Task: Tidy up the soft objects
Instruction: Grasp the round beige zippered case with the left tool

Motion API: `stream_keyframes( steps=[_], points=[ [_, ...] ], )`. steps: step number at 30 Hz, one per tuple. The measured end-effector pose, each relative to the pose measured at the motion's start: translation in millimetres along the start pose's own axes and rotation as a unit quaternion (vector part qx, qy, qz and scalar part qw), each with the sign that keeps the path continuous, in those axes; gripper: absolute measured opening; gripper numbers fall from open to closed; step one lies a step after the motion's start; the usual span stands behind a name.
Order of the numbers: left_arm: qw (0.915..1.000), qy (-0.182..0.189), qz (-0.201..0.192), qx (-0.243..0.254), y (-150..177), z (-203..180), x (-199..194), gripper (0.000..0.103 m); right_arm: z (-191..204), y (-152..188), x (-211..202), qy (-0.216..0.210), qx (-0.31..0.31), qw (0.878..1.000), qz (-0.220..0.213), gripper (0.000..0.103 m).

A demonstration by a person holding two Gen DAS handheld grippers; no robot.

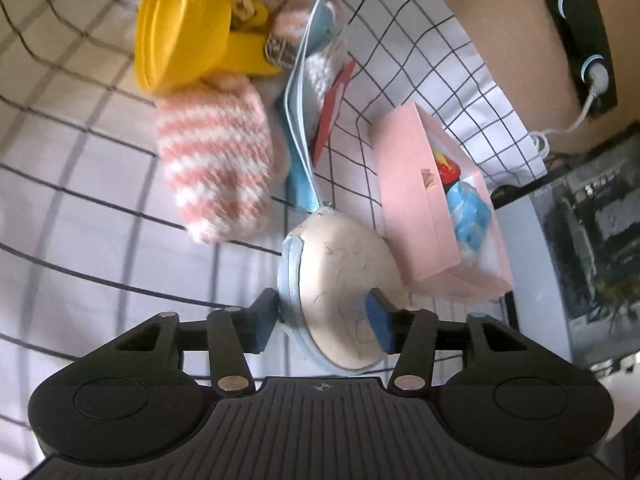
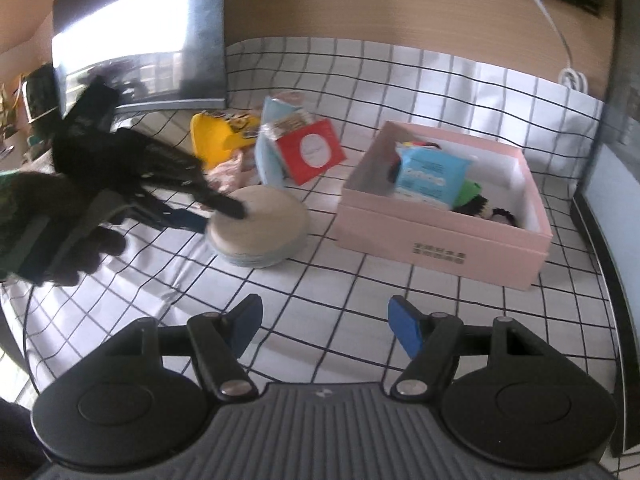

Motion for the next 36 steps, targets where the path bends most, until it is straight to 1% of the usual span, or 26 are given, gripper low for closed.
stream_keyframes(
  steps=[2,3,6,9,10,12,14,15,16,17,20,22,24,26,29,30,32,34,36],
  points=[
    [0.9999,0.016,-0.003,-0.003,0,-4,9,0.055,1,1,-3,0.003,-0.004,1.000,0.000,0.070],
    [0.9998,0.018,-0.004,-0.001,-1,-7,13,0.055,0,2,-5,0.006,-0.005,1.000,0.001,0.070],
    [0.9998,0.015,-0.013,0.004,-3,-17,22,0.057,-7,7,-9,0.019,0.008,1.000,0.005,0.070],
    [0.9996,0.012,-0.020,-0.017,-7,-20,24,0.055,-15,12,-13,0.033,0.024,0.999,0.006,0.070],
    [0.9996,0.007,-0.024,-0.011,-7,-24,22,0.053,-17,13,-15,0.037,0.028,0.999,0.005,0.070],
    [0.9990,0.000,-0.036,0.027,-7,-39,16,0.049,-23,17,-18,0.043,0.037,0.998,0.004,0.070],
    [0.9974,0.014,-0.040,0.059,-5,-53,9,0.041,-27,20,-19,0.047,0.045,0.998,0.005,0.070],
    [0.9962,0.031,-0.040,0.070,-4,-60,7,0.041,-28,22,-19,0.048,0.047,0.998,0.006,0.070],
    [0.9951,0.041,-0.039,0.081,-4,-66,6,0.041,-30,23,-19,0.050,0.049,0.998,0.007,0.070],
    [0.9942,0.041,-0.037,0.092,-4,-73,7,0.042,-31,24,-18,0.053,0.050,0.997,0.009,0.070],
    [0.9910,-0.002,-0.034,0.129,-4,-90,20,0.044,-32,27,-15,0.062,0.049,0.997,0.017,0.070],
    [0.9901,-0.035,-0.030,0.133,-6,-95,33,0.048,-32,28,-14,0.070,0.046,0.996,0.020,0.070],
    [0.9908,-0.048,-0.026,0.124,-8,-95,43,0.049,-33,29,-14,0.074,0.045,0.996,0.021,0.070],
    [0.9916,-0.050,-0.017,0.118,-9,-97,54,0.050,-35,31,-15,0.075,0.047,0.996,0.022,0.070],
    [0.9906,-0.055,0.002,0.125,-4,-99,69,0.050,-39,35,-16,0.082,0.052,0.995,0.026,0.070],
    [0.9900,-0.059,-0.001,0.128,-1,-101,71,0.049,-40,36,-16,0.085,0.055,0.994,0.027,0.070],
    [0.9891,-0.060,-0.018,0.133,2,-103,67,0.046,-43,38,-18,0.091,0.060,0.994,0.027,0.070],
    [0.9896,-0.054,-0.036,0.128,4,-102,59,0.045,-49,40,-20,0.094,0.067,0.993,0.027,0.070],
    [0.9914,-0.041,-0.042,0.117,6,-98,51,0.045,-53,40,-19,0.094,0.070,0.993,0.028,0.070]
  ],
)
Point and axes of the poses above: each gripper's, at about its wrist camera, not at the fingertips, and x roughly the way its jaws point, z to its left, y to its underside, the point moved 1 cm from there along x, roughly the way its jaws point, and after that the axes turned 1 degree about -x, right-handed, at the moved point
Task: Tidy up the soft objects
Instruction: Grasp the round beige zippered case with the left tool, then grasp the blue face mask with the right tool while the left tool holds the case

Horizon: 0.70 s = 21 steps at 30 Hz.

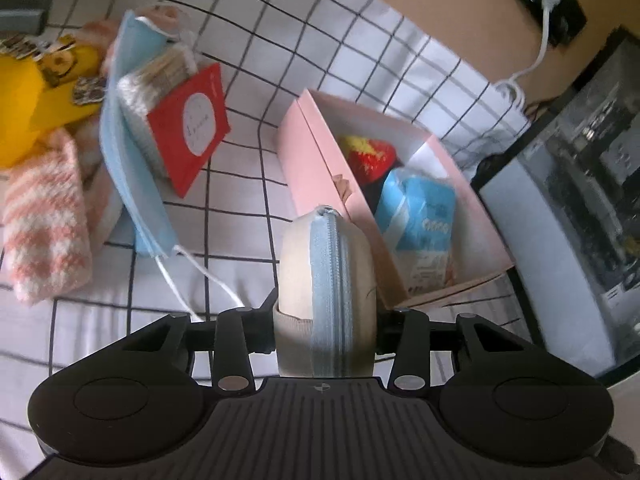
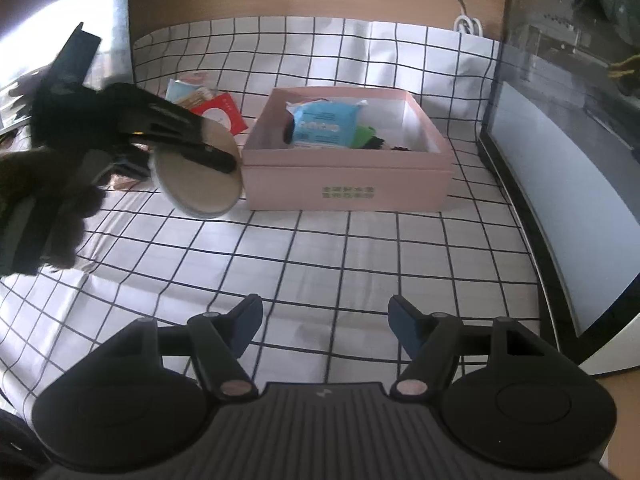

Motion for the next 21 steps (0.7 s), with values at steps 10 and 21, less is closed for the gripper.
stream_keyframes(
  steps=[10,21],
  points=[
    [0.9979,-0.030,-0.024,-0.052,37,48,-74,0.045,18,-50,41,-0.041,-0.052,0.998,-0.018,0.070],
    [0.9881,-0.070,-0.055,-0.125,97,92,-167,0.045,74,-109,104,-0.108,-0.092,0.990,-0.016,0.073]
  ],
)
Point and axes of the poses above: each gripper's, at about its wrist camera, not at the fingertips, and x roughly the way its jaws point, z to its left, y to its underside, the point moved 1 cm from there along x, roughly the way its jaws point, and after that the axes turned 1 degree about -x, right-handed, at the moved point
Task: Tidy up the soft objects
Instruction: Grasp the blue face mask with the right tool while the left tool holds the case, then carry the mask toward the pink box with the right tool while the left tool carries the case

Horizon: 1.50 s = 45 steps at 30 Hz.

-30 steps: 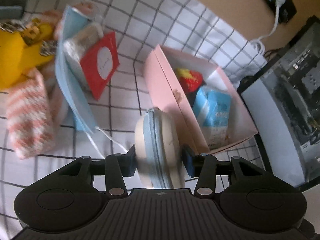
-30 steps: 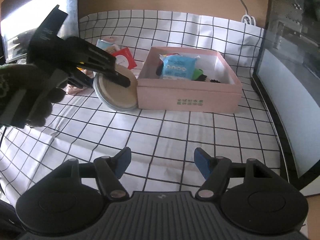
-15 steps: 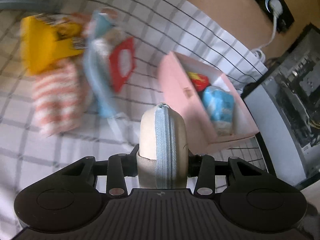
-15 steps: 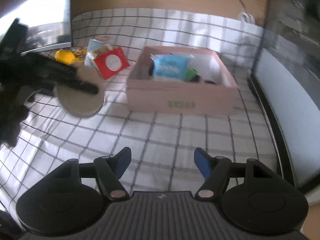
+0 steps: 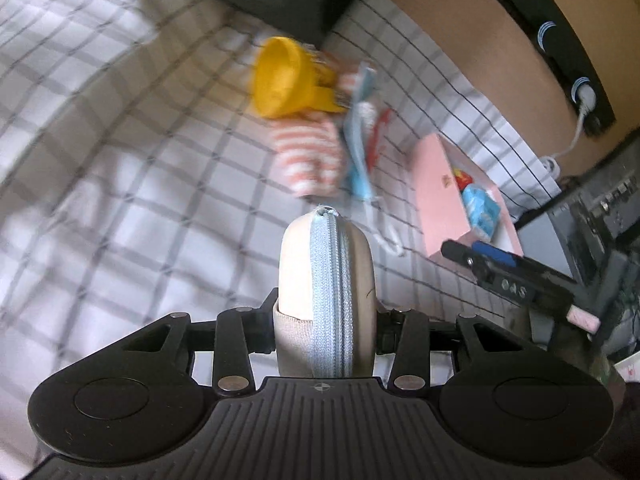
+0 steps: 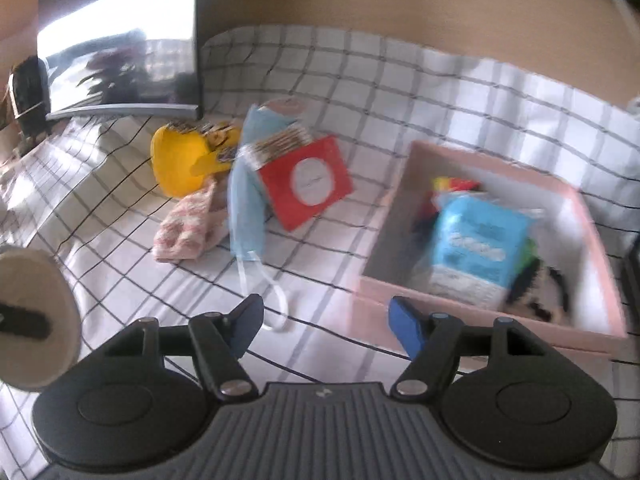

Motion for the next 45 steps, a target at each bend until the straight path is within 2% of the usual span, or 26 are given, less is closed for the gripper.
stream_keyframes(
  steps=[1,4,5,6,8,10,13,16,18,20,21,22,24,25,28,31,35,37,39,42,43,44,45],
  points=[
    [1.0000,-0.003,-0.001,-0.007,3,5,-4,0.045,5,-3,2,-0.005,0.000,1.000,-0.002,0.073],
    [0.9991,-0.009,-0.007,-0.040,13,26,-18,0.045,24,-16,-4,-0.051,0.005,0.999,-0.014,0.058],
    [0.9988,-0.010,-0.007,-0.048,14,31,-21,0.045,34,-25,-8,-0.058,-0.005,0.998,-0.026,0.056],
    [0.9984,-0.009,-0.008,-0.055,16,36,-24,0.045,44,-33,-11,-0.052,-0.020,0.998,-0.039,0.056],
    [0.9979,-0.007,-0.010,-0.063,17,44,-29,0.045,62,-53,-8,-0.015,-0.050,0.997,-0.063,0.056],
    [0.9979,-0.004,-0.013,-0.063,17,48,-34,0.045,67,-73,6,0.009,-0.048,0.996,-0.070,0.056],
    [0.9980,0.002,-0.015,-0.061,17,50,-39,0.045,59,-101,41,0.036,0.011,0.997,-0.068,0.056],
    [0.9981,0.004,-0.011,-0.060,19,56,-43,0.045,48,-117,76,0.014,0.077,0.996,-0.052,0.057],
    [0.9983,0.004,-0.004,-0.058,19,59,-44,0.045,43,-124,100,-0.006,0.105,0.994,-0.020,0.057],
    [0.9985,0.004,0.000,-0.055,19,63,-45,0.045,42,-123,115,0.030,0.104,0.994,-0.004,0.057],
    [0.9985,0.005,0.000,-0.055,19,64,-45,0.045,39,-120,115,0.039,0.106,0.994,-0.004,0.055],
    [0.9984,0.006,-0.001,-0.055,18,66,-46,0.045,37,-117,113,0.039,0.110,0.993,-0.004,0.043],
    [0.9981,0.008,-0.003,-0.061,16,72,-48,0.045,34,-109,101,0.034,0.096,0.995,-0.002,0.033],
    [0.9979,0.006,-0.006,-0.064,14,75,-49,0.045,35,-105,92,0.032,0.078,0.996,-0.002,0.023],
    [0.9976,0.005,-0.012,-0.068,10,78,-50,0.045,41,-90,58,-0.003,0.030,1.000,0.001,0.022],
    [0.9973,0.005,-0.008,-0.072,8,77,-46,0.045,43,-66,17,-0.054,0.014,0.998,0.012,0.021],
    [0.9979,0.016,0.004,-0.062,7,59,-34,0.045,31,-25,-32,-0.135,0.066,0.988,0.034,0.021],
    [0.9981,0.025,0.010,-0.056,8,47,-26,0.045,17,-5,-48,-0.152,0.099,0.982,0.049,0.021],
    [0.9982,0.029,0.019,-0.049,9,33,-14,0.045,0,15,-58,-0.114,0.105,0.986,0.053,0.023],
    [0.9976,0.039,0.039,-0.042,12,12,4,0.045,-14,43,-82,0.001,0.038,0.999,0.034,0.032],
    [0.9974,0.042,0.045,-0.037,14,5,9,0.045,-15,47,-87,0.014,0.024,0.999,0.028,0.037],
    [0.9972,0.044,0.051,-0.030,16,-3,14,0.045,-18,53,-94,0.015,0.016,1.000,0.020,0.047],
    [0.9972,0.044,0.056,-0.023,18,-10,18,0.045,-19,58,-101,0.009,0.008,1.000,0.012,0.053]
  ],
)
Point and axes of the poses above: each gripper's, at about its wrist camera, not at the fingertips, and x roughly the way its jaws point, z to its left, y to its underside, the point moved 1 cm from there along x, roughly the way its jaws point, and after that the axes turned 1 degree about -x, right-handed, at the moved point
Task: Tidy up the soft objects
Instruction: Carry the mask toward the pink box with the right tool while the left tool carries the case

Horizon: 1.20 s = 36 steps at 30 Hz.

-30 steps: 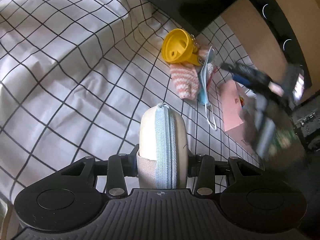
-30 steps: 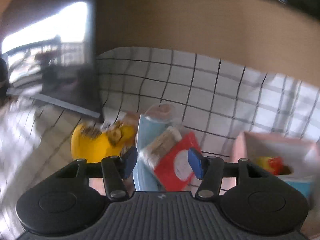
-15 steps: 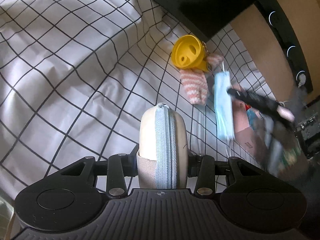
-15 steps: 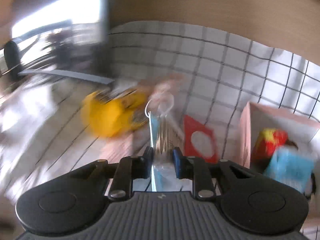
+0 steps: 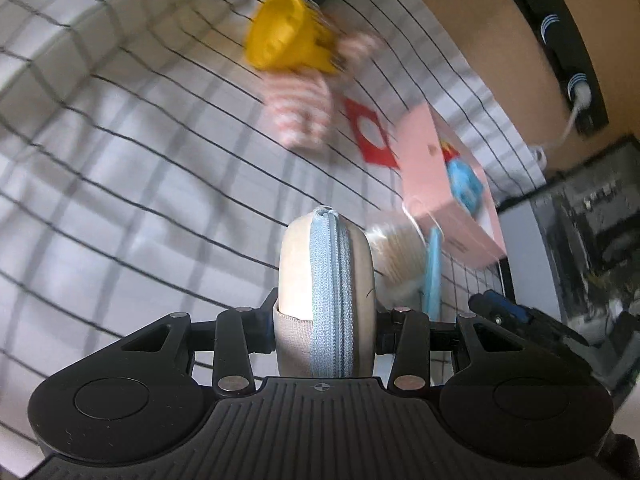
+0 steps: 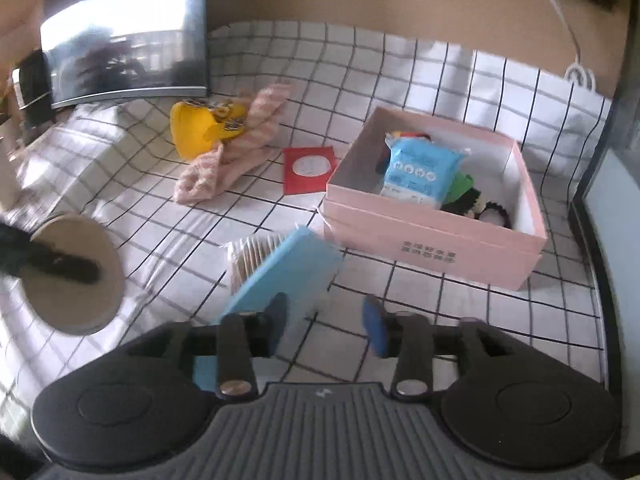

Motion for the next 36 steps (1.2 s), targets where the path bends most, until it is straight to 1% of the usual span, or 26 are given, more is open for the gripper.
stream_keyframes(
  steps=[1,4,5,7,8,11,14,17,19,20,21,22,23,24,26,28,30,32,36],
  points=[
    [1.0000,0.002,0.004,0.005,2,-6,4,0.045,2,2,-4,-0.003,-0.007,1.000,-0.009,0.060],
    [0.9998,0.003,0.016,0.013,6,-19,13,0.045,16,10,-12,0.004,-0.022,0.999,-0.046,0.063],
    [0.9997,0.003,0.019,0.016,8,-22,13,0.045,22,7,-9,0.004,-0.016,0.999,-0.050,0.064],
    [0.9994,0.005,0.020,0.028,12,-27,12,0.045,29,7,-8,-0.012,0.002,0.998,-0.055,0.064],
    [0.9994,0.001,0.018,0.029,12,-27,11,0.045,35,4,-5,-0.014,0.003,0.999,-0.052,0.064],
    [0.9996,-0.013,0.015,0.019,13,-27,11,0.045,53,-2,11,0.010,-0.001,0.999,-0.038,0.064],
    [0.9994,-0.017,0.016,0.024,16,-27,8,0.045,64,-3,33,0.032,-0.014,0.999,-0.019,0.064],
    [0.9992,-0.019,0.020,0.030,19,-28,5,0.045,62,-2,57,0.050,-0.010,0.999,0.011,0.064],
    [0.9990,-0.020,0.023,0.034,22,-27,3,0.045,54,-1,65,0.042,0.008,0.999,0.024,0.064],
    [0.9988,-0.020,0.024,0.036,23,-26,2,0.045,49,0,65,0.031,0.023,0.999,0.026,0.061],
    [0.9987,-0.020,0.026,0.038,24,-26,2,0.045,45,0,65,0.023,0.034,0.999,0.030,0.055],
    [0.9986,-0.021,0.029,0.038,25,-25,3,0.045,41,-1,63,0.013,0.040,0.998,0.037,0.034],
    [0.9986,-0.021,0.031,0.038,25,-25,3,0.045,38,-1,61,0.001,0.043,0.998,0.046,0.020],
    [0.9984,-0.020,0.034,0.039,26,-25,4,0.045,34,-1,57,-0.009,0.050,0.997,0.051,0.018],
    [0.9980,-0.017,0.042,0.045,28,-28,8,0.045,27,0,44,-0.026,0.059,0.997,0.049,0.009],
    [0.9969,-0.013,0.051,0.058,29,-34,13,0.045,19,1,25,-0.037,0.069,0.996,0.045,0.008],
    [0.9951,-0.008,0.062,0.076,30,-42,17,0.045,11,1,1,-0.039,0.076,0.996,0.031,0.008],
    [0.9920,0.003,0.077,0.101,29,-56,22,0.045,1,1,-23,-0.024,0.076,0.997,0.009,0.008],
    [0.9827,0.032,0.099,0.153,18,-93,30,0.045,-20,4,-64,0.035,0.068,0.996,-0.036,0.008]
  ],
)
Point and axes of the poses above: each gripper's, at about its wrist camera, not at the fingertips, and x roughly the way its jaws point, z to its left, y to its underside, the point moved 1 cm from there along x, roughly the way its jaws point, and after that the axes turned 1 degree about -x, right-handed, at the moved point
